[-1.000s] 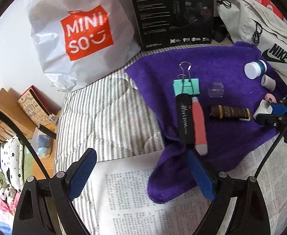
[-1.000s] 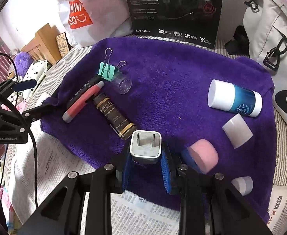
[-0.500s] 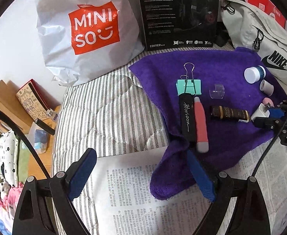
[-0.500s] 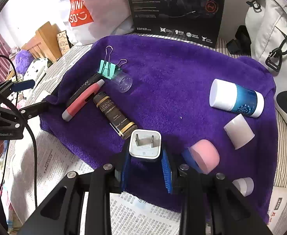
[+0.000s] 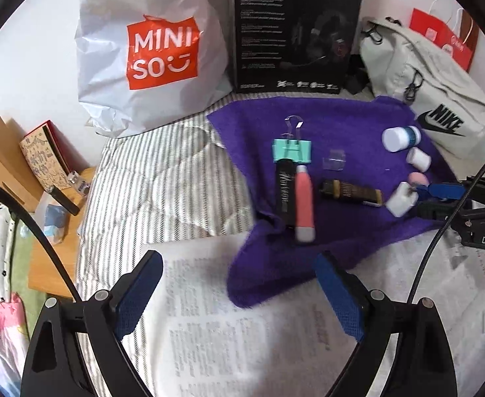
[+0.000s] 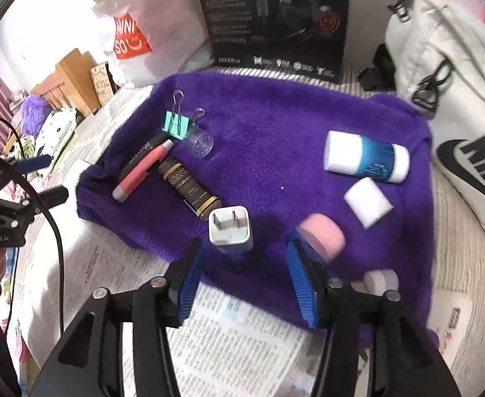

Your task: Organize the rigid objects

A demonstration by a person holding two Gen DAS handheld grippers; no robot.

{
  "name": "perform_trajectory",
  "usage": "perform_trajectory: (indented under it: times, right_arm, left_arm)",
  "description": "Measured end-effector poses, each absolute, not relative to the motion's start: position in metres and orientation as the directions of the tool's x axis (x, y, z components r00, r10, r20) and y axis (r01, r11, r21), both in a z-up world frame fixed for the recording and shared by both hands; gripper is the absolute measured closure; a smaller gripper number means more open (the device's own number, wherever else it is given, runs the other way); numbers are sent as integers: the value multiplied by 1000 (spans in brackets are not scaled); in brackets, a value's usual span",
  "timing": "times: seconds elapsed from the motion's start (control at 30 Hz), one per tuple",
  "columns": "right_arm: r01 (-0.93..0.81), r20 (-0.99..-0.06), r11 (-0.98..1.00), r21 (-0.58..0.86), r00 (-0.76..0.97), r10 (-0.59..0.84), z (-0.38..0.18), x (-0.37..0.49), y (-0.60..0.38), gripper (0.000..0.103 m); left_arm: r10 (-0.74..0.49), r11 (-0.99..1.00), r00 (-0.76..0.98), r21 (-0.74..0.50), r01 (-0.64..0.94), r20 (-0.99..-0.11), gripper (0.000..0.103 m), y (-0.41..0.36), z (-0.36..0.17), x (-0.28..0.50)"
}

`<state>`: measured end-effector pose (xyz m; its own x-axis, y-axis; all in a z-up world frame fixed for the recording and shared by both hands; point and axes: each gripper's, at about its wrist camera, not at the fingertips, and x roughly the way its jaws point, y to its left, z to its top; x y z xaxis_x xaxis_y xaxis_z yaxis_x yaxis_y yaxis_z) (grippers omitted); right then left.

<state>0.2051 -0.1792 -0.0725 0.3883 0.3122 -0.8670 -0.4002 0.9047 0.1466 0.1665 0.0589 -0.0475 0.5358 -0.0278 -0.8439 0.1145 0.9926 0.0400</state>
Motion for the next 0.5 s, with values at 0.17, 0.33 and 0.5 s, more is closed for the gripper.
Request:
perform_trajectory:
  times: [0.17, 0.33, 0.5]
  right_arm:
    - [-360, -844, 926, 115, 456, 282, -47, 169, -196, 25]
    - [-265, -829, 958, 108, 508, 234, -24, 135, -223, 14]
    - [-175, -828, 980, 99, 531, 178, -12, 105, -250, 6]
  left_arm:
    - [-61, 992, 560, 14, 129, -826, 5, 37, -35, 145]
    - [-98, 988, 576, -11, 153, -811, 2, 10, -24, 121]
    - [-143, 985, 593, -56, 163, -792, 2, -8, -9, 95]
